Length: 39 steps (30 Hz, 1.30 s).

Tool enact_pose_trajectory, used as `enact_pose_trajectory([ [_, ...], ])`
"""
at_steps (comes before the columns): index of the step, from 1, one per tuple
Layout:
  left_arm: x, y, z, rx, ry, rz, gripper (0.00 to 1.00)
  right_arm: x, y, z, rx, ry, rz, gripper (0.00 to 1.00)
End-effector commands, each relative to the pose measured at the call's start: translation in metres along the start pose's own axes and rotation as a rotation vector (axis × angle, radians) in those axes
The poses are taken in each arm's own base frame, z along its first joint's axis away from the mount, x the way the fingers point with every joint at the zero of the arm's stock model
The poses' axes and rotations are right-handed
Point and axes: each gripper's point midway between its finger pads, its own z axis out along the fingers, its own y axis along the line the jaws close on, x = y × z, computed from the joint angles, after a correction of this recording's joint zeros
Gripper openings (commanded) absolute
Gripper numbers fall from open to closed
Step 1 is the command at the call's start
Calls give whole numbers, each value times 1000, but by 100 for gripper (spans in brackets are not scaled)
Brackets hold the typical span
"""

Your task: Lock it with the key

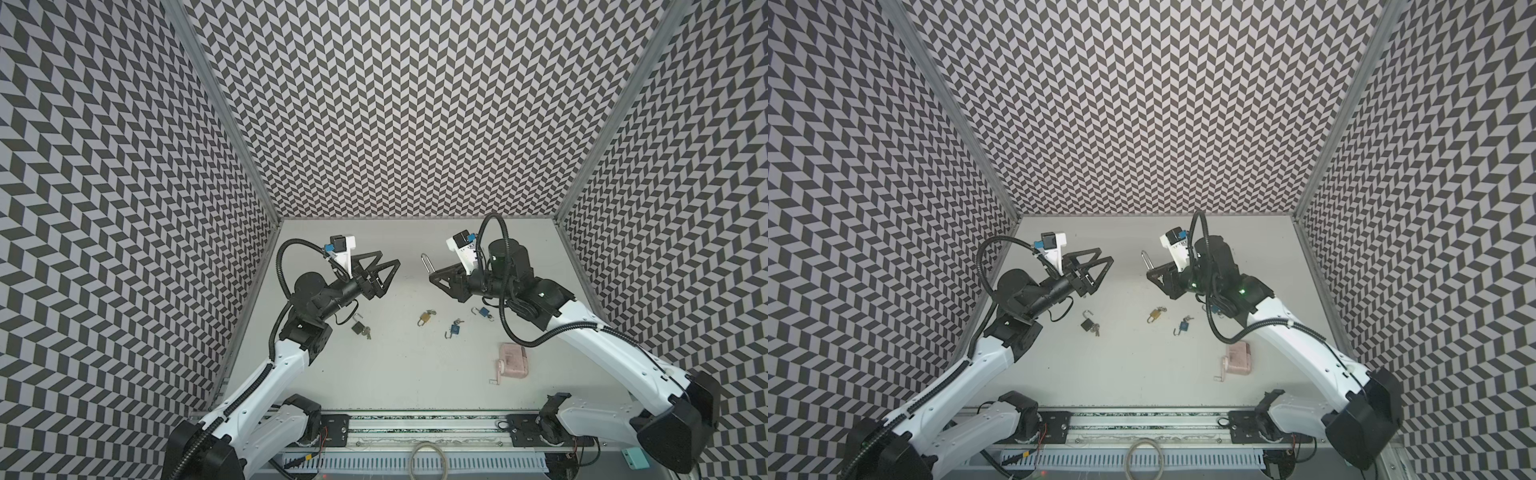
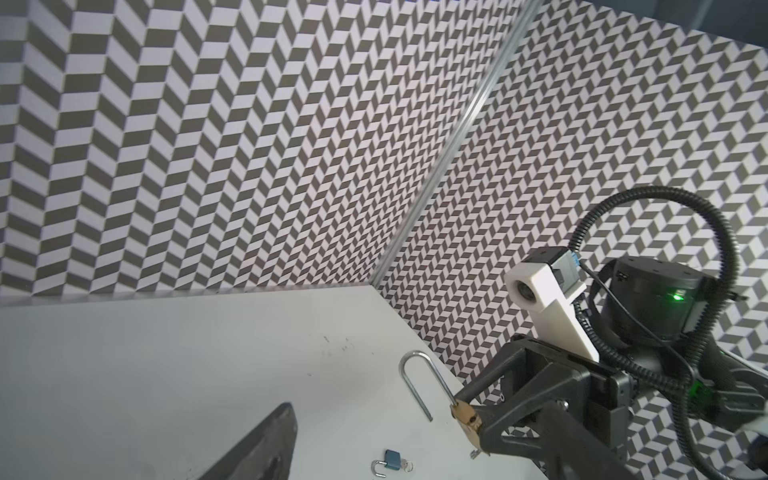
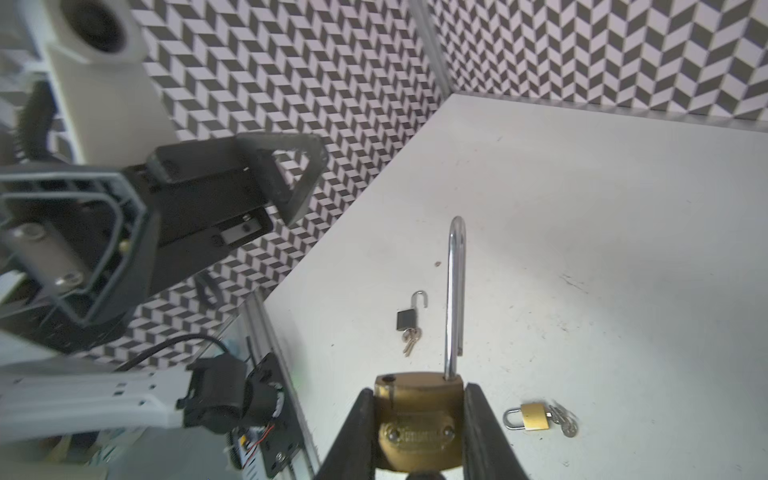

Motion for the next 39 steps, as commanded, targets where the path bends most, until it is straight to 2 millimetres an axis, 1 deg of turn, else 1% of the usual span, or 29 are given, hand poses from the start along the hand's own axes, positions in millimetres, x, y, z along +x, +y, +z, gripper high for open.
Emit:
enact_pose_trajectory([
  [1, 0, -39, 0, 180, 55, 51, 94, -25, 52, -28, -221, -61, -128, 0],
  [4, 3, -59, -2, 262, 79, 75, 97, -26, 75, -38, -336, -58, -165, 0],
  [6, 5, -71, -2, 310, 87, 87, 98, -29, 83, -44, -375, -69, -175, 0],
  [9, 8, -83, -2, 360, 103, 101, 99, -30, 91, -49, -407, -74, -190, 0],
  [11, 9, -88, -2, 377, 106, 105, 99, -29, 94, -51, -426, -71, -191, 0],
  [14, 10, -91, -1, 388, 109, 107, 99, -27, 102, -55, -476, -66, -191, 0],
  [19, 10, -88, 2, 380, 112, 94, 99, -26, 110, -64, -511, -74, -206, 0],
  [22, 9, -89, 1, 383, 105, 92, 99, -24, 111, -66, -517, -75, -207, 0],
  [27, 6, -99, -3, 428, 96, 100, 99, -18, 110, -62, -532, -48, -195, 0],
  [32, 7, -114, -7, 487, 102, 117, 90, -13, 105, -54, -534, -25, -176, 0],
  [37, 7, -115, -5, 487, 103, 120, 71, -8, 106, -49, -568, -3, -165, 0],
  [39, 7, -114, -3, 484, 105, 116, 66, -6, 107, -48, -573, 3, -165, 0],
])
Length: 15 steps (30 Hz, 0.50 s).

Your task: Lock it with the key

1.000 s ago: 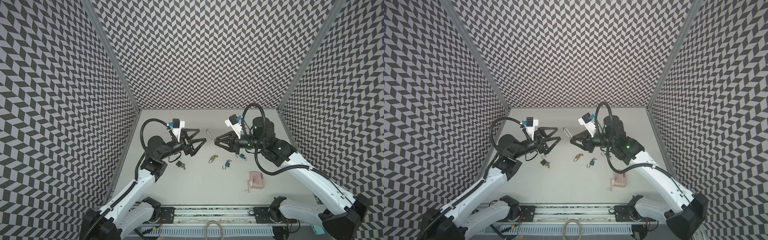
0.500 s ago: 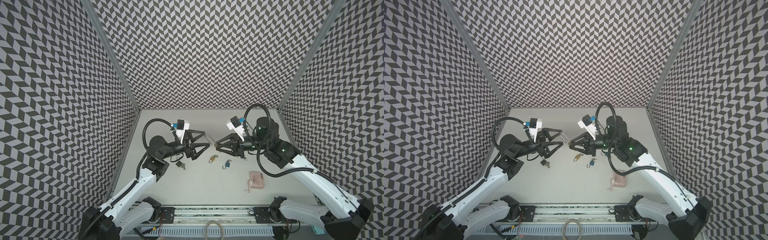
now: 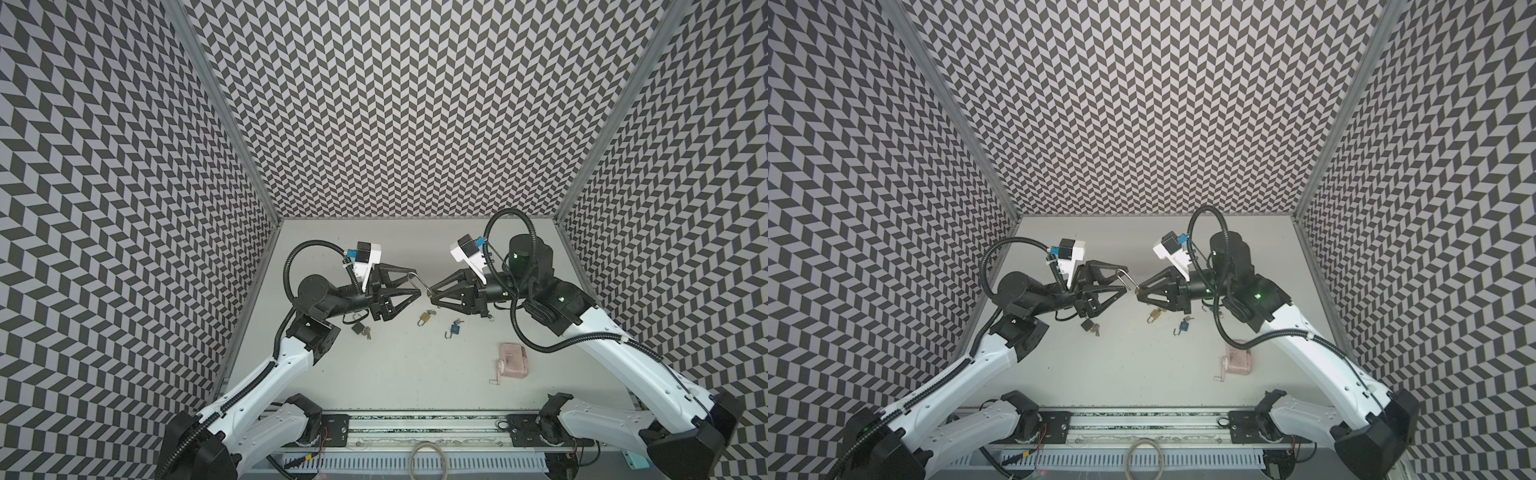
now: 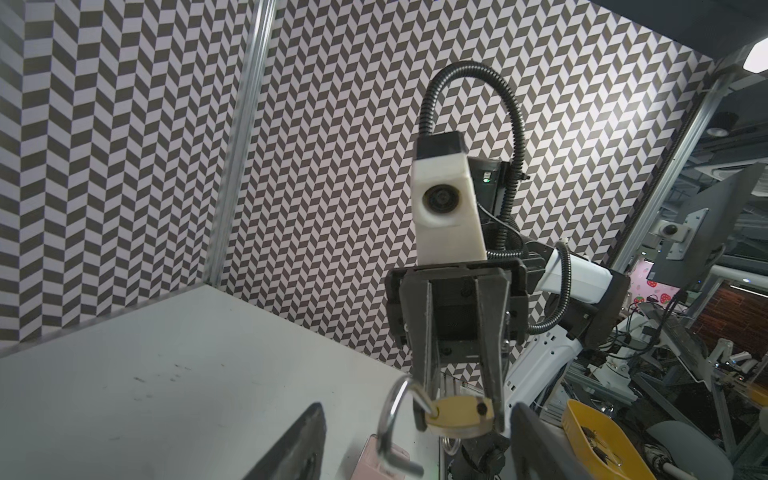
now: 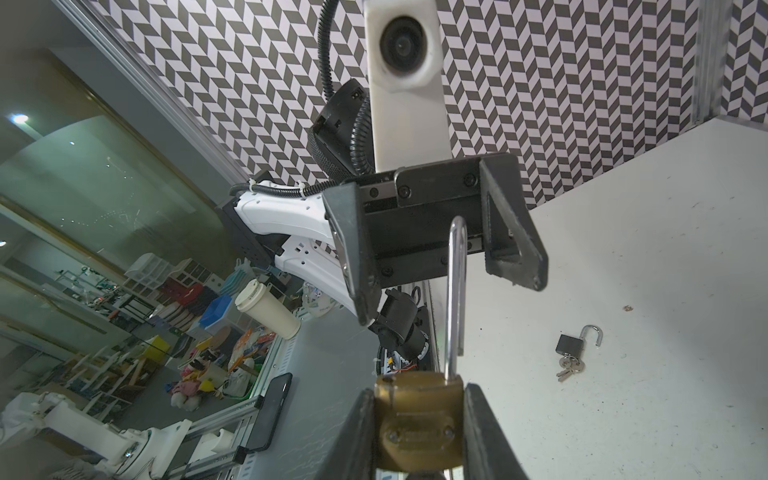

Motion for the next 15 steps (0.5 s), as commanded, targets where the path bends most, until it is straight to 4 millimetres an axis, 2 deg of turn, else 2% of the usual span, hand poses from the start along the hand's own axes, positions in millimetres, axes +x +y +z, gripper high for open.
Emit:
enact_pose_trajectory([
  [1, -15, -13, 3, 40, -25, 51, 64, -4, 6, 2, -45, -17, -50, 0],
  [7, -18, -14, 5, 51, -28, 51, 43, -2, 3, 3, -31, -13, -45, 0],
  [15, -16, -17, 7, 56, -23, 45, 0, -9, 3, 0, -1, -42, -74, 0],
])
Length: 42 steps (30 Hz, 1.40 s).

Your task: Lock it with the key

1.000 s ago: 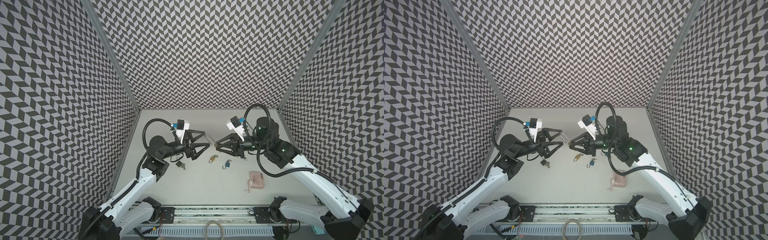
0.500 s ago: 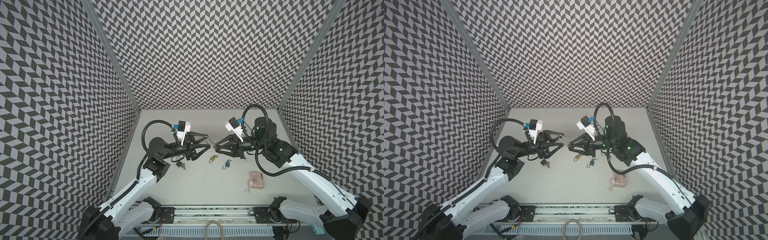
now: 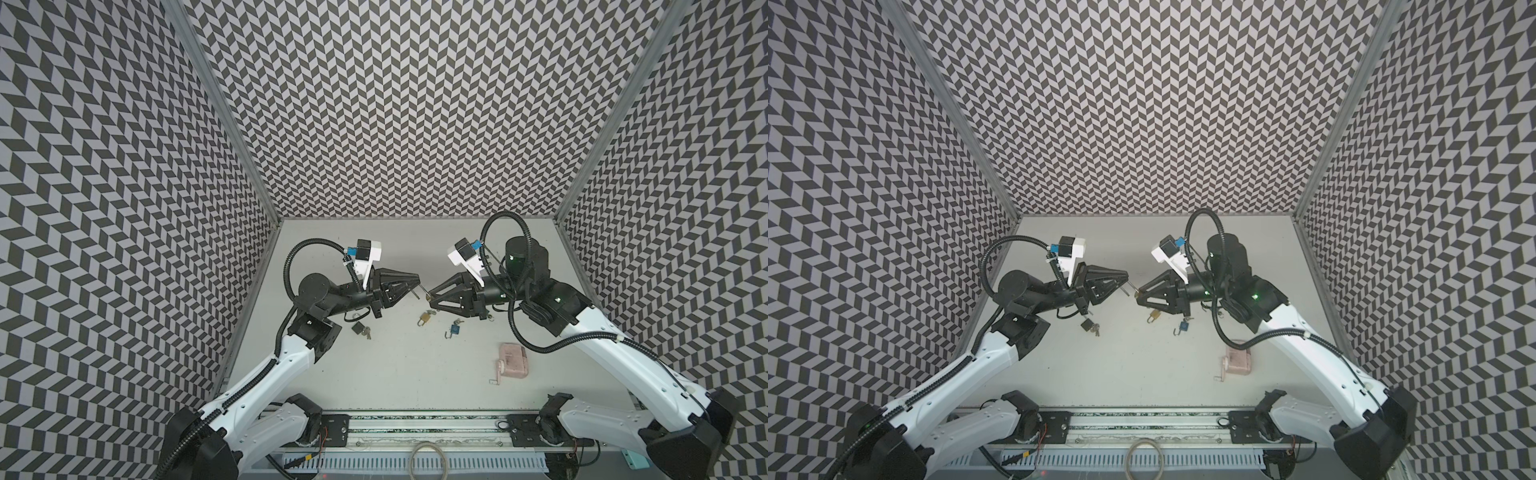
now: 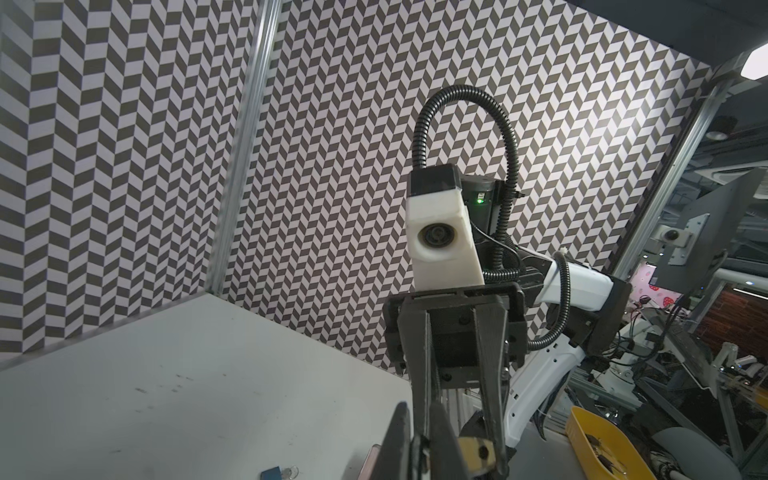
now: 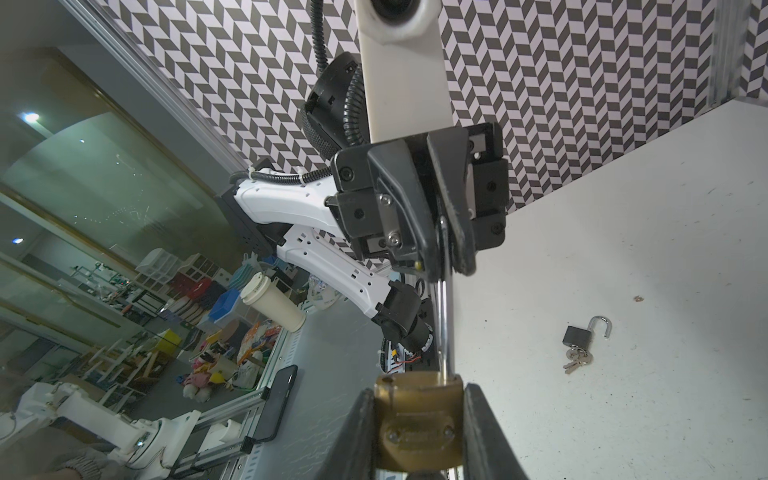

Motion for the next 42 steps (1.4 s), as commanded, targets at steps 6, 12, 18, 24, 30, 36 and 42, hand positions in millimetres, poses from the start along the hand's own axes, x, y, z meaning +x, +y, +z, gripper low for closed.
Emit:
enact_pose_trajectory([
  [6, -21, -17, 3, 14, -46, 36, 0, -29, 12, -8, 22, -111, -122, 3],
  [12, -46, -24, -5, -9, -168, -5, 0, -50, 14, -26, 134, -265, -199, 72],
  [18, -66, -29, -12, -14, -271, -50, 0, -71, 31, -63, 172, -584, -233, 77],
  [24, -81, -31, -19, 13, -379, -143, 0, -76, 43, -59, 164, -680, -268, 79],
  [30, -89, -39, -12, 46, -399, -170, 0, -81, 50, -43, 100, -695, -300, 77],
  [36, -92, -44, -6, 68, -398, -174, 0, -83, 47, -14, 71, -670, -291, 71],
  [42, -90, -45, -6, 68, -399, -181, 0, -82, 45, -5, 54, -670, -276, 56],
])
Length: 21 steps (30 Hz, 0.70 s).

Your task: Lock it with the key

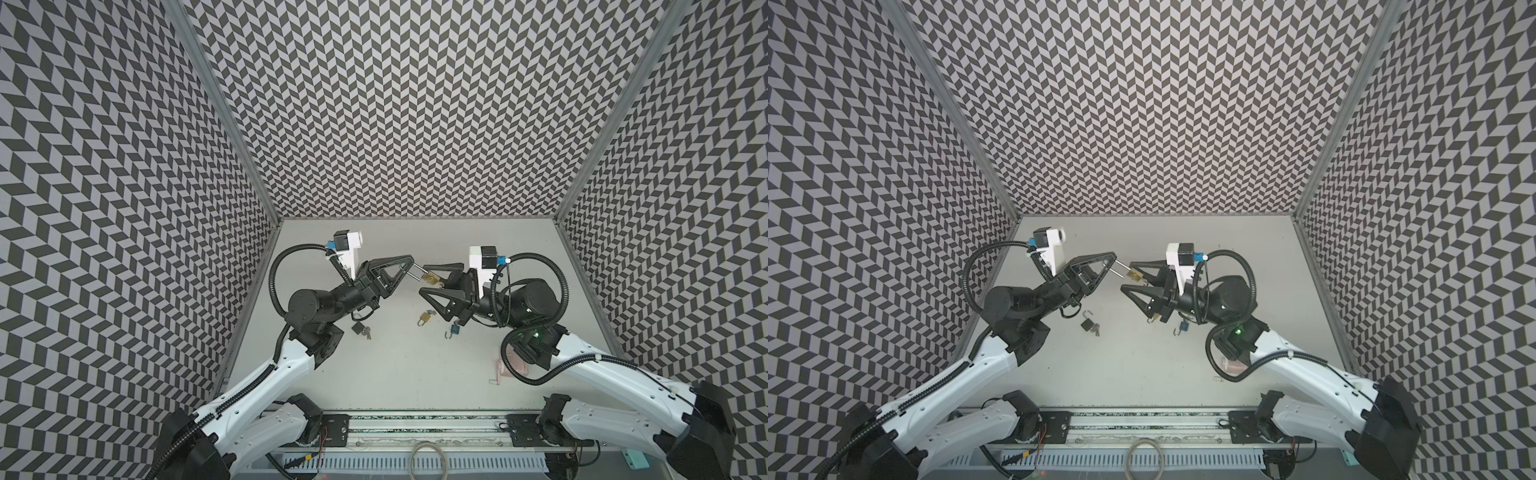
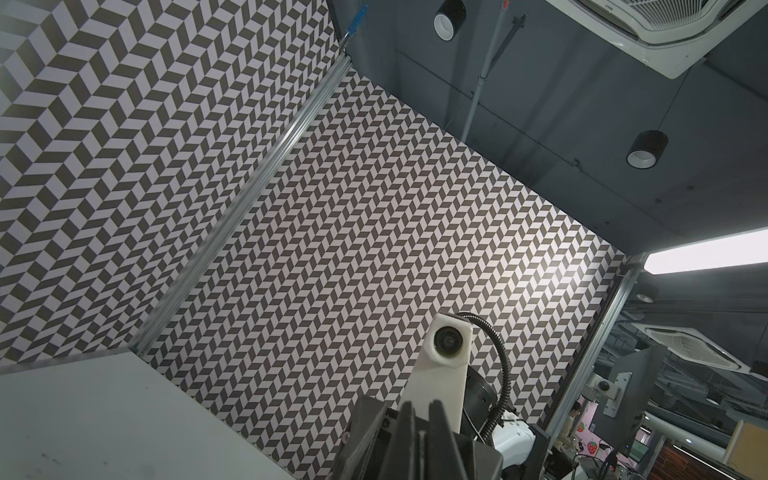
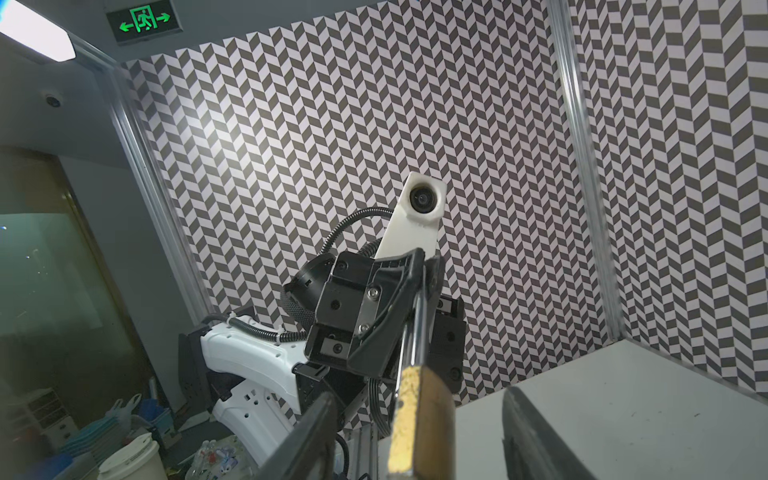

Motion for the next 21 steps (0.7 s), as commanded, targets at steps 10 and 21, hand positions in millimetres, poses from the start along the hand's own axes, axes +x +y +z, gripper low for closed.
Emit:
enact_pose_trajectory([
  [10, -20, -26, -1, 54, -67, 37, 0, -29, 10, -9, 9, -116, -46, 43],
  [21, -19, -27, -4, 54, -71, 32, 0, -28, 11, -9, 5, -108, -29, 34],
])
